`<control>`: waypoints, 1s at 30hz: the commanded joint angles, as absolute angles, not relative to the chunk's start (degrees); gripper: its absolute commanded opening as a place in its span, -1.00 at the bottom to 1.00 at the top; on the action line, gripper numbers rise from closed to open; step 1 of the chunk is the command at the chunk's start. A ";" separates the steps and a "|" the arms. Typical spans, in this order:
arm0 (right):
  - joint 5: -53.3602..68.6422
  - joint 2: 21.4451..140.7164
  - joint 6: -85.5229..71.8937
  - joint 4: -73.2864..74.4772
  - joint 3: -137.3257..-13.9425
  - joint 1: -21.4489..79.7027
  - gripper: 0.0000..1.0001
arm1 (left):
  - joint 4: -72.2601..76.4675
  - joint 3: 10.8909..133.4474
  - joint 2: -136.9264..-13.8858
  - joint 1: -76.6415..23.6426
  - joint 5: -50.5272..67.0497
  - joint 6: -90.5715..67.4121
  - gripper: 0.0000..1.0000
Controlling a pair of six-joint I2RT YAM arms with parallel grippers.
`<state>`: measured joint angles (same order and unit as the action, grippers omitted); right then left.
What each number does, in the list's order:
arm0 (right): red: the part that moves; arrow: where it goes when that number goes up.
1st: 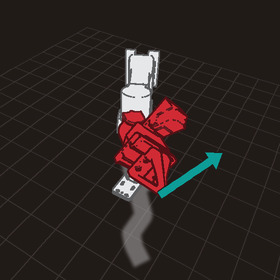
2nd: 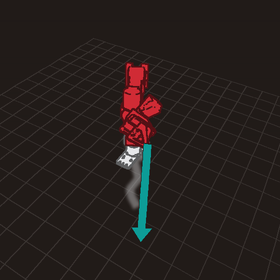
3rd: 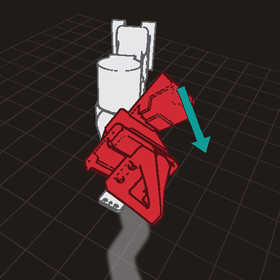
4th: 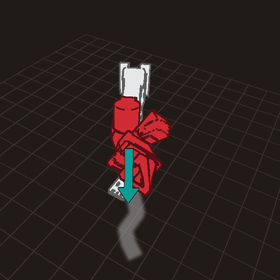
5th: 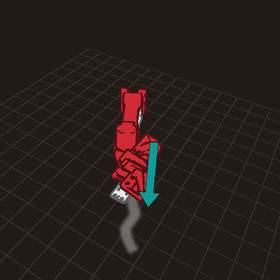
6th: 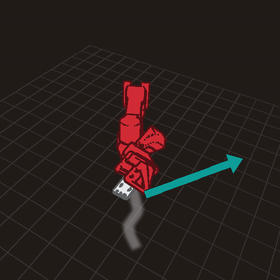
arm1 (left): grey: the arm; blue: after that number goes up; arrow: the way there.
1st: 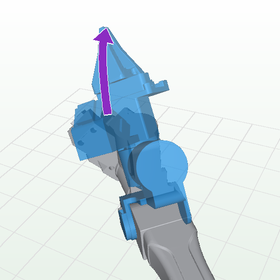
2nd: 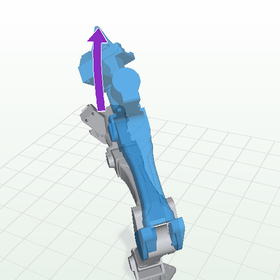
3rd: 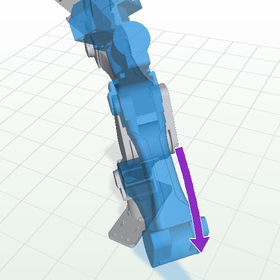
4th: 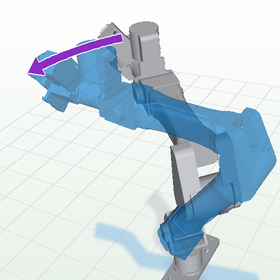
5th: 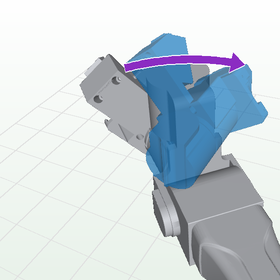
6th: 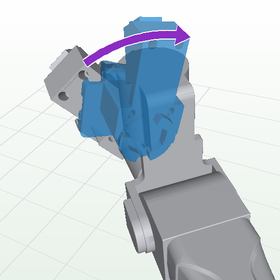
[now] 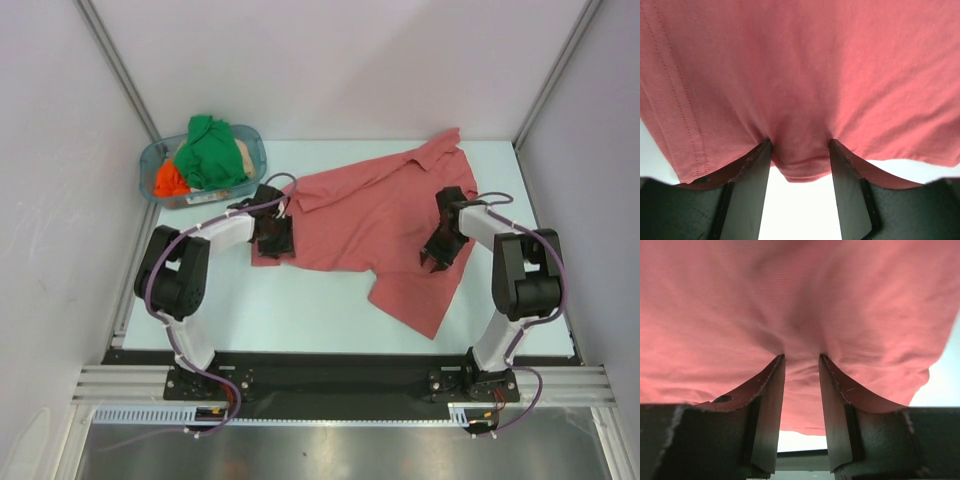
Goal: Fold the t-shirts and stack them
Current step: Flatten the tshirt out
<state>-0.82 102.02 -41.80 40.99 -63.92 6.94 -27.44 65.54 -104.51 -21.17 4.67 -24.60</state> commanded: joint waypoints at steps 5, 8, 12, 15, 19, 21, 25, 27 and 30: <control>-5.27 92.21 -45.53 45.44 -51.96 0.44 -0.21 | -31.11 53.80 -97.92 -24.43 7.03 -28.39 0.13; -6.50 87.03 -42.11 46.67 -50.19 -3.25 -0.21 | -30.94 48.09 -91.16 -24.43 6.59 -29.35 0.13; -2.73 84.12 -35.17 48.07 -54.56 -0.80 -0.14 | -32.43 46.49 -81.84 -24.61 8.60 -28.92 0.28; -3.60 80.53 -32.87 49.82 -57.03 4.04 -0.06 | -35.49 50.26 -75.25 -25.22 7.66 -28.30 0.40; 3.16 77.70 -31.29 50.10 -56.43 2.03 -0.01 | -42.00 54.84 -71.64 -24.44 2.73 -31.62 0.36; 4.83 76.99 -30.59 51.15 -56.43 1.32 0.00 | -41.75 53.01 -69.44 -21.47 3.07 -33.48 0.29; 8.26 74.80 -31.46 51.42 -54.76 0.97 0.00 | -38.86 45.28 -66.63 -13.20 6.68 -37.35 0.25; 9.66 74.27 -31.55 51.50 -54.41 1.23 -0.01 | -36.92 43.34 -66.62 -10.65 6.33 -38.14 0.23; 10.64 73.48 -31.20 51.94 -53.97 1.41 -0.01 | -35.77 41.92 -69.51 -9.32 5.36 -39.98 0.22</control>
<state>7.70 75.57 -32.25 50.35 -54.37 1.17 -37.50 42.83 -68.01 -10.39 5.23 -36.49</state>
